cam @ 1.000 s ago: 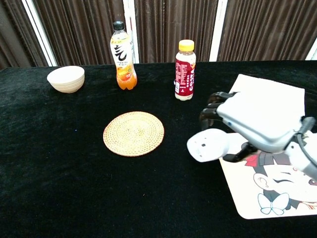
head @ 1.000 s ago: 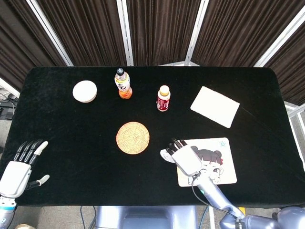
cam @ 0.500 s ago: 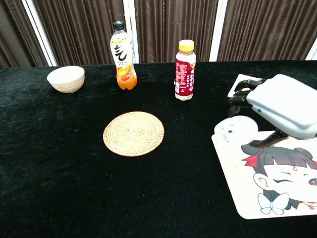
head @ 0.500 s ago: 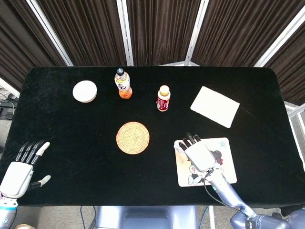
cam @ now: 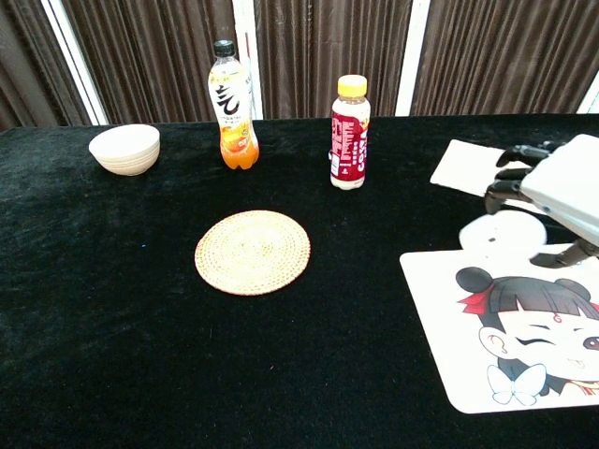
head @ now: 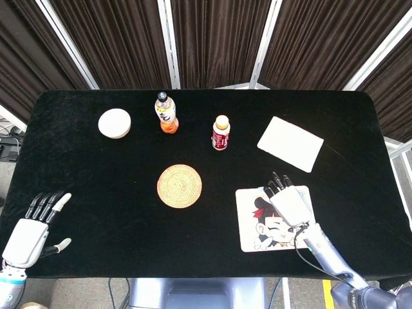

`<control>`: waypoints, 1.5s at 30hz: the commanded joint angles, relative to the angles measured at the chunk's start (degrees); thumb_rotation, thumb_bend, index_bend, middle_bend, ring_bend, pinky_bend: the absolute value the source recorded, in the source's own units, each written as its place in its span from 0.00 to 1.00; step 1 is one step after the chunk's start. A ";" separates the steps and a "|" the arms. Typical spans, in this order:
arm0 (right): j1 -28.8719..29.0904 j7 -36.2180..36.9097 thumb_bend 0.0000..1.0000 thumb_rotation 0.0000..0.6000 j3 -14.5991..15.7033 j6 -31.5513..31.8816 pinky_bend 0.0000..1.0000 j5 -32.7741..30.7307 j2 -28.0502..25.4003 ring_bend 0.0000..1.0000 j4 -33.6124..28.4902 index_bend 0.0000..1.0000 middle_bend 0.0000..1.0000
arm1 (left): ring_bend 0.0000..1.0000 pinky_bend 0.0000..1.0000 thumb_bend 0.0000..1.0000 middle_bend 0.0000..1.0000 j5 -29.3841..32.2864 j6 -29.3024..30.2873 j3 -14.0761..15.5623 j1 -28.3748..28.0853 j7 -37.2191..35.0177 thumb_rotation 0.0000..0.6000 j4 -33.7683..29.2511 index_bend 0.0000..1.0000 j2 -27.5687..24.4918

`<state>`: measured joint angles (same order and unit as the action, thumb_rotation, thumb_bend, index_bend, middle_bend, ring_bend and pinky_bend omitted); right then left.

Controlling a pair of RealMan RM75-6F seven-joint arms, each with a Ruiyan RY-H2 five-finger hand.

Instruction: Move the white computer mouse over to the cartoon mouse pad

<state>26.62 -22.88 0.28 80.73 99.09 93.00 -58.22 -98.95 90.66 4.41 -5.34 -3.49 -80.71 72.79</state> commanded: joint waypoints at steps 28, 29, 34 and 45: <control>-7.08 -0.85 0.00 1.00 7.40 3.10 0.05 5.07 -1.36 0.00 -2.31 0.29 0.16 | 0.00 0.00 0.07 0.00 -1.24 -0.06 0.50 -0.30 -1.20 1.00 -2.46 0.00 -1.00; -7.18 -1.46 0.00 1.00 7.24 2.83 0.04 4.81 -1.44 0.00 -2.41 0.29 0.16 | 0.00 0.00 0.07 0.00 -1.25 -0.05 0.53 -0.29 -1.27 1.00 -2.40 0.00 -1.00; -7.70 -2.97 0.00 1.00 5.75 2.76 0.04 3.42 -1.20 0.00 -1.38 0.29 0.16 | 0.00 0.00 0.07 0.00 -1.14 0.01 0.46 -0.24 -1.49 1.00 -2.10 0.00 -0.95; -6.05 -0.04 0.00 1.00 1.52 3.02 0.03 1.28 1.12 0.00 4.83 0.29 0.16 | 0.00 0.00 0.07 0.00 -1.03 -0.35 0.41 -0.31 -0.82 1.00 -2.11 0.00 -0.71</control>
<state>20.07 -23.32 2.19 84.26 100.70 93.79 -53.83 -99.98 90.31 4.82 -5.64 -4.32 -82.81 72.08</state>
